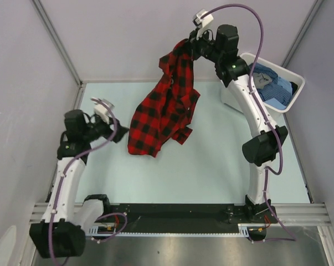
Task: Fold and stack the long sleeve shirts
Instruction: Flatten the shirt out
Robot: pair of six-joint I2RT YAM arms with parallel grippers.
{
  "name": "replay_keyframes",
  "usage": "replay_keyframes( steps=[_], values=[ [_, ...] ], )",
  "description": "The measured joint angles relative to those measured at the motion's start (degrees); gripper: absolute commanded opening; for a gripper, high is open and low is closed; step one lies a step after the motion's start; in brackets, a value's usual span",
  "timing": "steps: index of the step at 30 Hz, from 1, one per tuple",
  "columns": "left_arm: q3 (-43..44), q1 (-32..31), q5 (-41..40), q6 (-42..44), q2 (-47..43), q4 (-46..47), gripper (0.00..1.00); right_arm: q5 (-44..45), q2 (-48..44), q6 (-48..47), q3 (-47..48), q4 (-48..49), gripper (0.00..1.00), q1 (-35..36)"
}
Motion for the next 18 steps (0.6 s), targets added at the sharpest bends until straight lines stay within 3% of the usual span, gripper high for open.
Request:
replay_keyframes(
  steps=[3, 10, 18],
  values=[
    [-2.9, -10.8, -2.5, 4.4, -0.7, -1.0, 0.76, 2.0, -0.6, 1.2, -3.7, 0.3, 0.0, 0.2],
    [-4.2, -21.2, -9.7, 5.7, 8.4, -1.4, 0.75, 5.2, -1.0, 2.3, -6.8, -0.3, 0.0, 1.6],
    [-7.8, -44.5, -27.4, 8.7, 10.6, 3.8, 0.78, 8.7, -2.3, 2.4, -8.4, 0.9, 0.0, 1.9]
  ],
)
